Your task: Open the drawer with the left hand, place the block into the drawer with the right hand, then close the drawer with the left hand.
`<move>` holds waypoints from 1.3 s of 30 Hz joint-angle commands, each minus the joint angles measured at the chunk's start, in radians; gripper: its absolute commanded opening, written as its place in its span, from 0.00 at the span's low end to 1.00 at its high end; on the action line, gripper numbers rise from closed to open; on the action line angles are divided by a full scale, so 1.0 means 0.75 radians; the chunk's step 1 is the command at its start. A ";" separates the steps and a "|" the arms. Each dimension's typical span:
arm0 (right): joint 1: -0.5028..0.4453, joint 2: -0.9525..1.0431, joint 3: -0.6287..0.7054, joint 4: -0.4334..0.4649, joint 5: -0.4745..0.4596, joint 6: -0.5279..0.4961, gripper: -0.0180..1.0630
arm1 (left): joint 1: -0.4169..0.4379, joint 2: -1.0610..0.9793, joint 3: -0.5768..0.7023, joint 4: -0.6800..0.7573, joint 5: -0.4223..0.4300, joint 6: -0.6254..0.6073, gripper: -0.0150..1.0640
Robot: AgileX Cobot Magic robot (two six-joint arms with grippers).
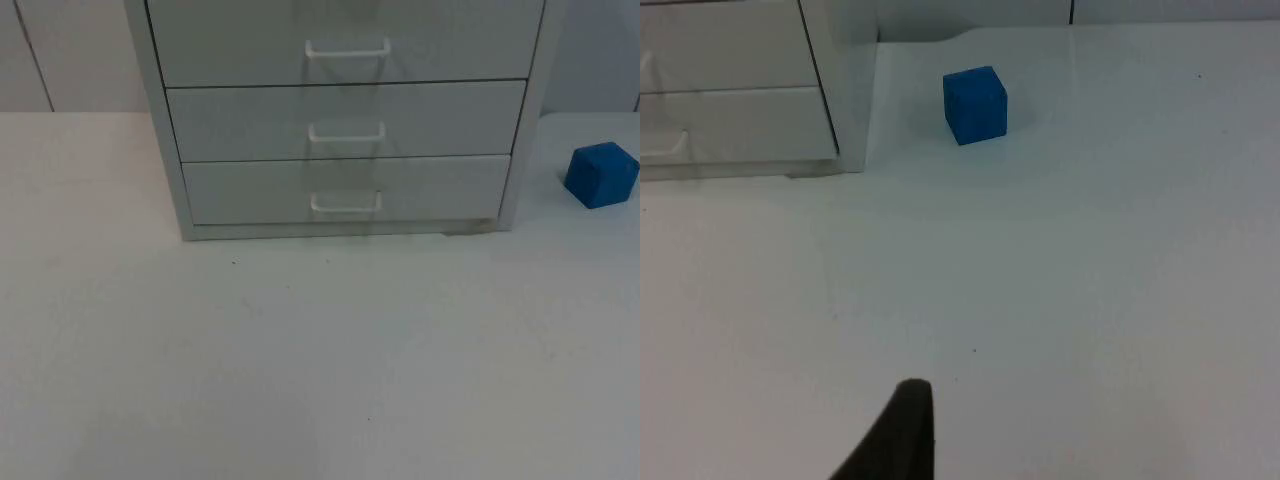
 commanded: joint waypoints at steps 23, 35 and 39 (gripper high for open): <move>-0.001 0.659 -0.107 0.026 -0.339 -0.021 0.98 | 0.002 0.620 -0.062 -0.113 -0.308 -0.024 0.99; -0.001 1.044 -0.107 0.026 -0.459 -0.024 0.98 | 0.002 0.975 -0.062 -0.118 -0.509 -0.024 0.99; -0.001 1.107 -0.107 0.026 -0.459 -0.024 0.98 | 0.002 1.067 -0.062 -0.144 -0.529 0.024 0.99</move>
